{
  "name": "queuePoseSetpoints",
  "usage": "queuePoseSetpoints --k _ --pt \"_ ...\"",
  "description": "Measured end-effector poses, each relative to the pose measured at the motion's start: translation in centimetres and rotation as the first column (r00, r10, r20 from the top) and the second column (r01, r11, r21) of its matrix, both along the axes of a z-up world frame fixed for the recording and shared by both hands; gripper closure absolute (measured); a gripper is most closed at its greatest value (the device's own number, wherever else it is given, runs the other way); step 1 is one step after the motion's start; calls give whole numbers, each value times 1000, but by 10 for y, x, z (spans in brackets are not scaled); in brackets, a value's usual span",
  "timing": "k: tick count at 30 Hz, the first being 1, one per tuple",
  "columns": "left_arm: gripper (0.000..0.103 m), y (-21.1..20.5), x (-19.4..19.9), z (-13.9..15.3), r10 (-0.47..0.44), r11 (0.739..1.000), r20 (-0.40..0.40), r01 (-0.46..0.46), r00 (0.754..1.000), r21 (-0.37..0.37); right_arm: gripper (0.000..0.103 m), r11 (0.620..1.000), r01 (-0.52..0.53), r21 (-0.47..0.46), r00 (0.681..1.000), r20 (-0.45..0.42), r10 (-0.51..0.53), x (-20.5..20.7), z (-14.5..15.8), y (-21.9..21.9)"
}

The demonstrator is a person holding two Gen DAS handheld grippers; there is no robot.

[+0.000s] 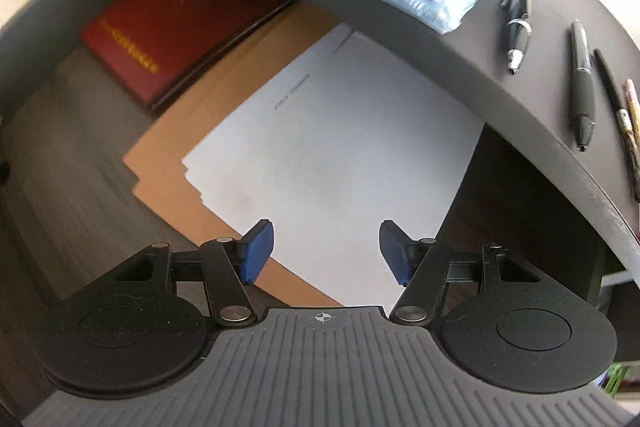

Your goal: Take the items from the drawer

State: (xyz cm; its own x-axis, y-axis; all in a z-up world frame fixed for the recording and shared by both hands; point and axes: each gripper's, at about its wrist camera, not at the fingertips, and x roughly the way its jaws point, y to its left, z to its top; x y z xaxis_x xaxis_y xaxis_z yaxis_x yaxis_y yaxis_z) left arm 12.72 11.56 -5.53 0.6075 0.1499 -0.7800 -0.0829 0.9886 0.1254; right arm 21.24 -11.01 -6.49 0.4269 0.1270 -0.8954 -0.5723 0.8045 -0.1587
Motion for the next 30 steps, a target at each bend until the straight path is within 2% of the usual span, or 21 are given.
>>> queuePoseSetpoints --k 4,9,11,12,14,16,21,24,25,26,27,28,29,30 --pt "6 -1 1 -1 3 1000 -4 -3 1000 4 31 998 -63 22 998 -8 63 -1 -7 10" --pt "6 -1 1 0 3 1000 -9 -3 1000 4 25 984 -178 -3 984 16 178 -13 -13 33" --pt "6 -1 1 -1 4 1000 -10 -4 1000 6 19 982 -186 -9 982 31 186 -15 -13 35" --pt "6 -1 2 -1 4 1000 -11 -4 1000 7 19 987 -159 16 987 8 159 -10 -13 34" --pt "6 -1 2 -1 4 1000 -11 -4 1000 7 23 989 -81 126 988 -121 96 -1 -14 28" --pt "6 -1 2 -1 4 1000 -11 -4 1000 8 24 987 -100 123 983 -144 117 3 -21 42" --pt "6 -1 1 -2 5 1000 -8 -5 1000 8 24 979 -201 45 962 -181 206 -18 -21 52" --pt "6 -1 1 -2 5 1000 -8 -5 1000 8 27 982 -107 157 944 -294 149 -6 -17 42" --pt "6 -1 1 -2 5 1000 -9 -5 1000 8 37 982 -90 167 938 -316 140 -4 -15 38" --pt "6 -1 1 -2 5 1000 -10 -5 1000 8 49 984 -86 159 938 -319 133 -3 -13 37" --pt "6 -1 1 -2 5 1000 -10 -5 1000 8 50 986 -96 134 947 -292 132 -4 -11 37" --pt "6 -1 1 -2 5 1000 -10 -5 1000 8 47 988 -109 107 956 -262 134 -5 -10 37" --pt "6 -1 1 -2 6 1000 -10 -5 1000 8 38 988 -141 67 967 -203 152 -10 -7 39" --pt "6 -1 1 -2 6 1000 -10 -6 1000 8 34 983 -185 22 972 -146 186 -13 -11 45"
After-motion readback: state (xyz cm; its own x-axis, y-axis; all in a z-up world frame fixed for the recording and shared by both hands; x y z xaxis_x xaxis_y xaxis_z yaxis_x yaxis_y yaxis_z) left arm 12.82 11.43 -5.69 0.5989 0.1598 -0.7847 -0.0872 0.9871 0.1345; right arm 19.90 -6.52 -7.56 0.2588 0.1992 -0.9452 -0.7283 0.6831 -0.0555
